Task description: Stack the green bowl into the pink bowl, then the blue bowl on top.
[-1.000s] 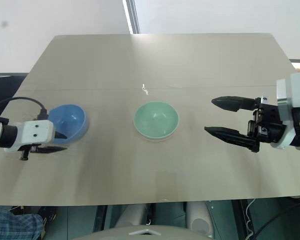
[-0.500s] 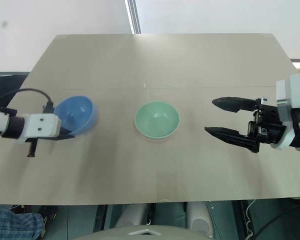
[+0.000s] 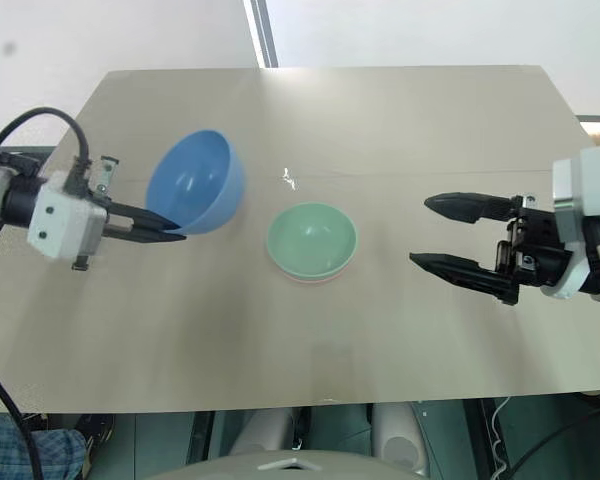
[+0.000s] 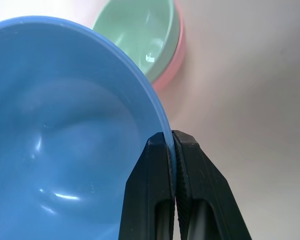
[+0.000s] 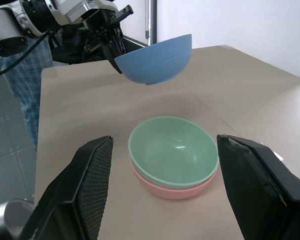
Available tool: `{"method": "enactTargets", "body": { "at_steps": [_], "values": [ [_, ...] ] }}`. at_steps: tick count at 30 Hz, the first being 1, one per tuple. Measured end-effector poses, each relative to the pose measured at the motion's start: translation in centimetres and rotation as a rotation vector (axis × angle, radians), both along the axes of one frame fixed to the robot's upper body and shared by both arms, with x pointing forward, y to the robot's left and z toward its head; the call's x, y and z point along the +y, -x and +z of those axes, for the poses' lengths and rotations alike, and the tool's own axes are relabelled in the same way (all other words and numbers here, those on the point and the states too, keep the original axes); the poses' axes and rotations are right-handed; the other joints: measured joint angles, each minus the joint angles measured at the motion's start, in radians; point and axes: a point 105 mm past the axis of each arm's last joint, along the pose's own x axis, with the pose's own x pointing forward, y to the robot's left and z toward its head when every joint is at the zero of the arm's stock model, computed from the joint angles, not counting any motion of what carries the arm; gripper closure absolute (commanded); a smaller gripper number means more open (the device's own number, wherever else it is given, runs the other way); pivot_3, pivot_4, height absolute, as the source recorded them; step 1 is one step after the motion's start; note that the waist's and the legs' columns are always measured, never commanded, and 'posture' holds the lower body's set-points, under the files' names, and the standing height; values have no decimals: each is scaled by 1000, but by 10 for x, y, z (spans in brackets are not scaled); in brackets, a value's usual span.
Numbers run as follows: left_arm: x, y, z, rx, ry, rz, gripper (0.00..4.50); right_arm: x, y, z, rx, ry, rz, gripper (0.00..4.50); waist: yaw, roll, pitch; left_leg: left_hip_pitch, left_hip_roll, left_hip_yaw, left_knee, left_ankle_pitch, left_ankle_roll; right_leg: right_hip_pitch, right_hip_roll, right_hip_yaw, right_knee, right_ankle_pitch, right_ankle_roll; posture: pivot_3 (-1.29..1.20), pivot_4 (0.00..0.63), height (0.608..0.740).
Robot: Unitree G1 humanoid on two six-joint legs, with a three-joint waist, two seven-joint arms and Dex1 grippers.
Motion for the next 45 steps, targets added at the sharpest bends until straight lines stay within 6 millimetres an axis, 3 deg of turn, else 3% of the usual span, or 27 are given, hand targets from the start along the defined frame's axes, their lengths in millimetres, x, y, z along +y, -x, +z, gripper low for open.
{"method": "enactTargets", "body": {
  "at_steps": [7,10,18,23,28,29,36,39,41,43,45],
  "values": [
    [-51,-4,9,-92,180,-170,4486,2,0,0,-11,-6,-7,874,4,-1,0,-1,-1,1,2,0,0,2,0,-2,0,0,0,0,150,740],
    [-64,-8,1,-94,186,-198,4486,2,-1,1,-15,-13,-14,874,-1,-1,0,0,-1,0,2,0,0,2,0,-1,0,0,0,0,150,740],
    [-80,-14,4,-111,211,-227,4486,3,-1,1,-25,-15,-13,874,0,-1,0,1,-1,0,2,0,0,3,0,-2,0,0,0,0,150,740],
    [-82,-17,-1,-97,201,-227,2620,5,0,1,-30,-14,-14,874,1,-1,0,1,-1,-1,2,0,0,3,0,-2,0,0,0,0,150,740],
    [-82,-17,-2,-95,195,-232,637,5,1,0,-25,-11,-14,874,2,-1,0,2,-1,-3,2,0,0,4,0,-2,0,0,0,0,150,740],
    [-81,-16,-3,-91,186,-236,59,5,1,0,-27,-10,-13,874,1,-1,0,2,-1,-3,2,0,0,4,0,-2,0,0,0,0,150,740],
    [-78,-13,-2,-58,185,-248,59,6,0,0,-29,-11,-19,874,2,-1,0,3,-1,-4,2,0,0,5,0,-2,0,0,0,0,150,740],
    [-66,-17,3,-11,172,-165,59,6,0,0,-29,-11,-19,874,-1,-1,0,3,-1,-4,2,0,0,5,0,-2,0,0,0,0,150,740],
    [-40,-18,15,57,194,-37,59,6,1,0,-29,-12,-15,874,-1,-1,0,4,-1,-4,2,0,0,5,0,-2,0,0,0,0,150,740],
    [-31,-19,14,82,202,7,59,5,1,0,-26,-12,-15,874,-1,-1,0,4,-1,-5,2,0,0,6,0,-3,0,0,0,0,150,740],
    [-3,-25,6,233,217,187,59,4,1,-1,-16,-14,-9,874,-6,-1,0,5,-1,-4,1,0,0,6,1,-2,0,0,0,0,150,740]
  ]
}}
